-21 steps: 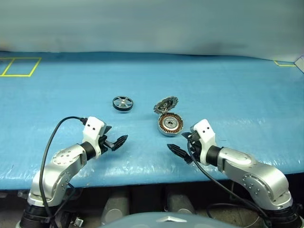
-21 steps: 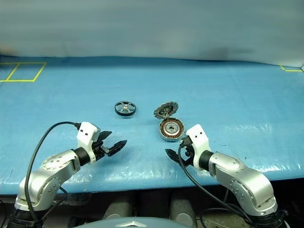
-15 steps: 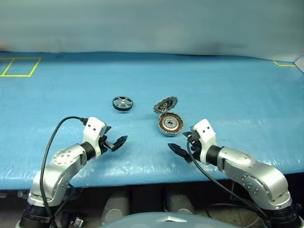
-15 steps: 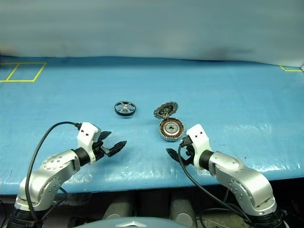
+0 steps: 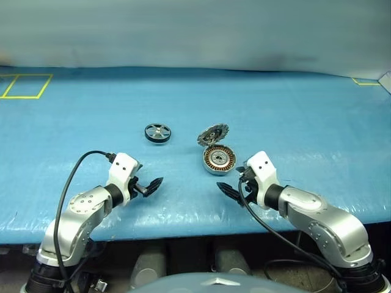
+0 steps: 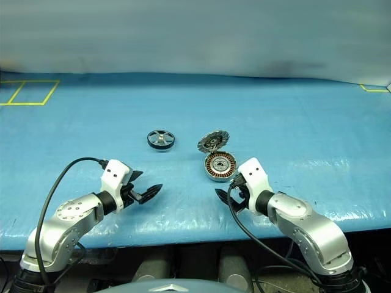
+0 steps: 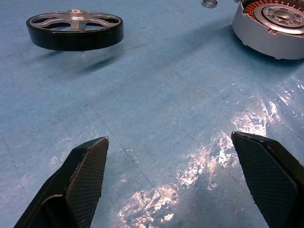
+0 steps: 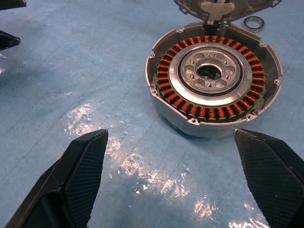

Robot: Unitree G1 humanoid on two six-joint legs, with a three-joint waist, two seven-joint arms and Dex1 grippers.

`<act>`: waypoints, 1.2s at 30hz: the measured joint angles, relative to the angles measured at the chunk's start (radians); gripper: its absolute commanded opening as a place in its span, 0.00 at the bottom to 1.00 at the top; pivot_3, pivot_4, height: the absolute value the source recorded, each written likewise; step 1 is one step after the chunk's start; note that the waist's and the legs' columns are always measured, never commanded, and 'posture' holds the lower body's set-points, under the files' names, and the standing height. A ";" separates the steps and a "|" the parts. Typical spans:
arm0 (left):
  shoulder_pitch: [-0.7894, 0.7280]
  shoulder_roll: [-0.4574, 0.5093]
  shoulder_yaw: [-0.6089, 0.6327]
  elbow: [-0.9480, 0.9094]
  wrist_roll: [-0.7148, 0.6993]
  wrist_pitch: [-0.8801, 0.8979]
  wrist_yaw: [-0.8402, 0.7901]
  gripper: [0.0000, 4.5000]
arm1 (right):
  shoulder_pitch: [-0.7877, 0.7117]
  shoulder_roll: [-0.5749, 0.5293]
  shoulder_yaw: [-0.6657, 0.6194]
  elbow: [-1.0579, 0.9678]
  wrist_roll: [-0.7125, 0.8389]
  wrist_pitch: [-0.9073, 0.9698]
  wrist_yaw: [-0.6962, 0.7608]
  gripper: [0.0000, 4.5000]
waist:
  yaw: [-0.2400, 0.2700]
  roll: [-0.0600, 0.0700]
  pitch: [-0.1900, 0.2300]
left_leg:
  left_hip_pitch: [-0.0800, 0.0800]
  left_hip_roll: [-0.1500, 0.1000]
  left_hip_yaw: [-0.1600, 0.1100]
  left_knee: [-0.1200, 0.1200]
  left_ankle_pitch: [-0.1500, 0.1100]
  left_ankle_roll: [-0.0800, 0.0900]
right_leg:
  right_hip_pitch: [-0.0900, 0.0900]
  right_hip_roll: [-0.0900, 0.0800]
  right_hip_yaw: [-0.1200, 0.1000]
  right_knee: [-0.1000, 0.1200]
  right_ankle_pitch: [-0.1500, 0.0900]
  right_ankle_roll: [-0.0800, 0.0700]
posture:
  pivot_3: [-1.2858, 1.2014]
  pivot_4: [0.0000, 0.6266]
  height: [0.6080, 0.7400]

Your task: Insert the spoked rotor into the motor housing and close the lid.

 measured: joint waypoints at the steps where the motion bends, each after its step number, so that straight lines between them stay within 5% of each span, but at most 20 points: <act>1: 0.000 0.000 0.000 0.000 0.000 0.000 -0.004 1.00 | 0.000 0.001 0.000 0.000 -0.001 0.002 0.001 0.99 | 0.000 0.000 0.000 | 0.000 0.000 0.000 0.000 0.000 0.000 | 0.000 0.000 0.000 0.000 0.000 0.000 | 0.52 0.24 1.00; 13: 0.000 0.000 -0.001 0.003 0.004 -0.002 -0.020 1.00 | -0.033 -0.038 0.044 -0.002 -0.030 0.046 0.009 0.99 | -0.001 0.001 0.000 | 0.000 0.000 0.001 0.001 0.000 0.000 | 0.000 0.000 0.000 0.000 0.000 0.001 | 0.52 0.24 1.00; 21: -0.009 -0.003 -0.015 0.011 0.019 -0.014 -0.029 1.00 | -0.398 -0.183 0.292 -0.039 -0.108 0.200 0.090 0.99 | -0.005 0.002 0.001 | 0.001 0.001 0.000 0.002 0.000 0.000 | 0.000 0.001 -0.001 0.001 0.001 0.000 | 0.52 0.24 1.00; 28: -0.003 -0.018 -0.036 0.012 0.031 -0.017 -0.026 1.00 | -0.581 -0.139 0.451 0.107 -0.186 0.192 0.160 0.99 | 0.000 0.001 0.002 | -0.002 0.000 0.000 0.002 0.000 0.001 | -0.001 -0.002 -0.001 0.000 0.003 0.003 | 0.52 0.24 1.00; 36: 0.037 -0.038 -0.038 0.011 0.040 -0.018 -0.005 1.00 | -0.594 -0.101 0.476 0.222 -0.248 0.171 0.193 0.99 | -0.001 0.002 0.002 | -0.002 0.000 0.000 0.002 0.000 0.001 | -0.001 -0.001 -0.001 0.000 0.003 0.003 | 0.52 0.24 1.00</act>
